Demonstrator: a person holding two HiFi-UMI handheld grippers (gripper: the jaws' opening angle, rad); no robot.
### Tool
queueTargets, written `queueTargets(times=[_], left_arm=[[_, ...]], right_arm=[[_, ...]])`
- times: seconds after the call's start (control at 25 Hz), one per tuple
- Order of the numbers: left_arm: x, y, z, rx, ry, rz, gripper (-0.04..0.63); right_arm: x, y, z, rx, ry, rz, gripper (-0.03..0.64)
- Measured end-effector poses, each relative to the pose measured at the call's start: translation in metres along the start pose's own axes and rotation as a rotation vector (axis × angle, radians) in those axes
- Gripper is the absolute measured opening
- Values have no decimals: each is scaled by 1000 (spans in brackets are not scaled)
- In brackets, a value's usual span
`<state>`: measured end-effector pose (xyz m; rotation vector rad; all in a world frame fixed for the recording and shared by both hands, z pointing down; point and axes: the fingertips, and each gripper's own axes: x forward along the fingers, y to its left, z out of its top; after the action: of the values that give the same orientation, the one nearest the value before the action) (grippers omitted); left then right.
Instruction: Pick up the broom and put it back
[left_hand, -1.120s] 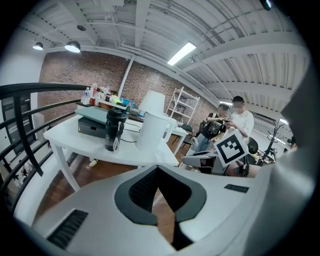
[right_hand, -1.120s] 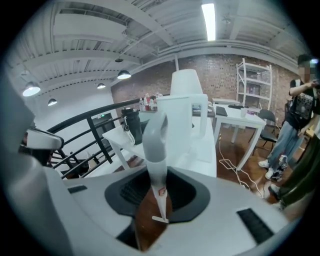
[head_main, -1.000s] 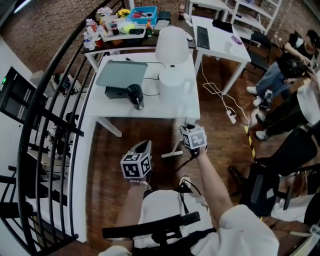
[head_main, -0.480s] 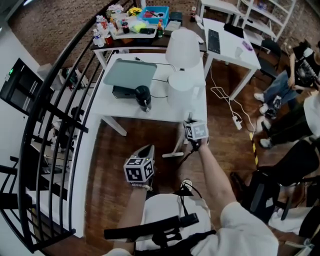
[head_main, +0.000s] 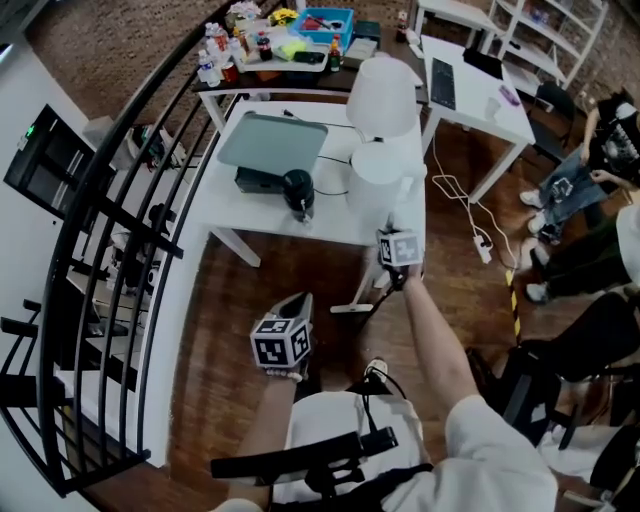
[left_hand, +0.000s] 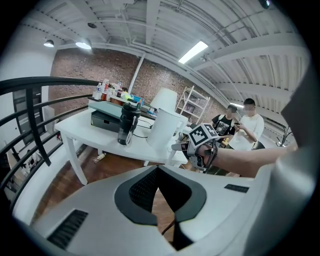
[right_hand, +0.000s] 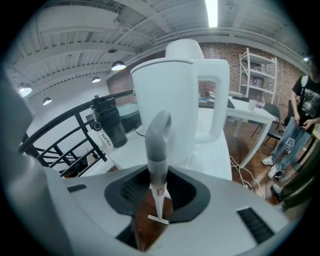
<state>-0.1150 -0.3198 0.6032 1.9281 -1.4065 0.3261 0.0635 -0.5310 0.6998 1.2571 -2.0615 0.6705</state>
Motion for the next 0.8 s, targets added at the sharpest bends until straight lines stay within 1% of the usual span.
queueTargets(times=[0.24,0.44,0.52,0.8], left_arm=[[0,6,1,3,9,-10,-7],[8,10,6,13,12,-10,-6],[14,9,10,25,15,-17,-6],[45,-7,35,76,23,-81,-6]], right_arm=[[6,0,3,5,-10,-11,136],[-4,-1,12,17,-41,-34,169],[-10,-3,10,36,-49,-47,191],[-39,0,-1,104,-76,-74,192]])
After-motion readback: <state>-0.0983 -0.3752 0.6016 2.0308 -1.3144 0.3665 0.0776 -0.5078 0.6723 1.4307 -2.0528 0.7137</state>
